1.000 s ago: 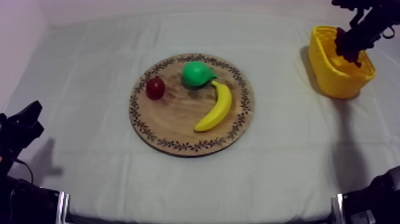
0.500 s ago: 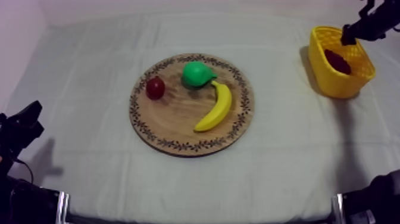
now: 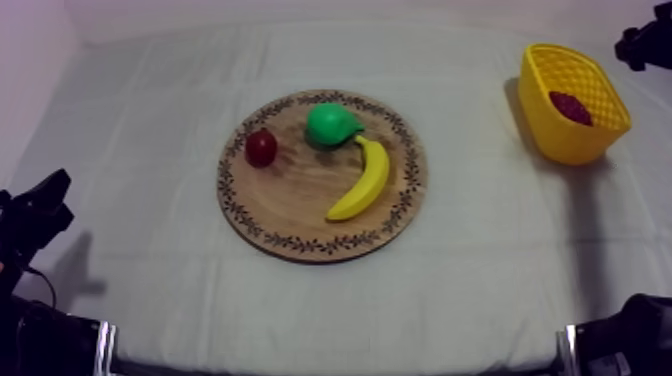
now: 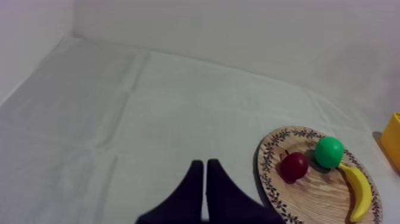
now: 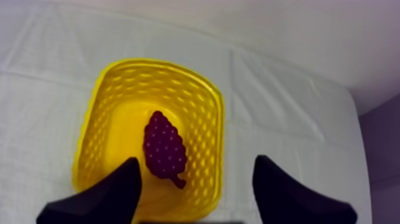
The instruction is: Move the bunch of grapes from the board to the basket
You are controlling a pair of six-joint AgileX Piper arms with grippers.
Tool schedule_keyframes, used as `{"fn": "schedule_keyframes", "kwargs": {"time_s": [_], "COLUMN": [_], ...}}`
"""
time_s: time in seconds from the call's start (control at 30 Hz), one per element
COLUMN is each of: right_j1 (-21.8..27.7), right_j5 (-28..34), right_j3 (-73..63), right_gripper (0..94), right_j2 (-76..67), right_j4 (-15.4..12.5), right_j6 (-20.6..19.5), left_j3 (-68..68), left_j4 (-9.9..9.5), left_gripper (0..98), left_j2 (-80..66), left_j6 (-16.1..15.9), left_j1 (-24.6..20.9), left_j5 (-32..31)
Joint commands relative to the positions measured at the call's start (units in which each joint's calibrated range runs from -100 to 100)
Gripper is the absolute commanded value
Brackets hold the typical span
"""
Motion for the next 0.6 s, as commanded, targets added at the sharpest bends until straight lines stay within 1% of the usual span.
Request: {"fn": "schedule_keyframes", "kwargs": {"time_s": [0.0, 0.13, 0.3, 0.43, 0.57], "right_j1": [-0.3, -1.1, -2.4, -3.1, -4.0], "right_j5": [-1.4, -3.8, -6.1, -6.6, -6.3], "right_j3": [6.7, 14.9, 25.5, 32.7, 39.0], "right_gripper": [50.2, 45.2, 43.1, 41.6, 38.4], "right_j2": [-8.6, -16.8, -28.1, -37.2, -46.0], "right_j4": [0.4, 1.0, 1.6, 1.6, 2.2], "right_j6": [-0.6, -1.8, -2.8, -3.6, -5.0], "left_j3": [0.0, 0.0, 0.0, 0.0, 0.0], "left_j4": [-0.04, -0.04, -0.04, -0.04, -0.04], "left_gripper": [0.1, 0.1, 0.1, 0.1, 0.1], "left_j2": [0.0, 0.0, 0.0, 0.0, 0.0], "left_j6": [0.0, 0.0, 0.0, 0.0, 0.0], "left_j1": [0.0, 0.0, 0.0, 0.0, 0.0], "left_j5": [0.0, 0.0, 0.0, 0.0, 0.0]}}
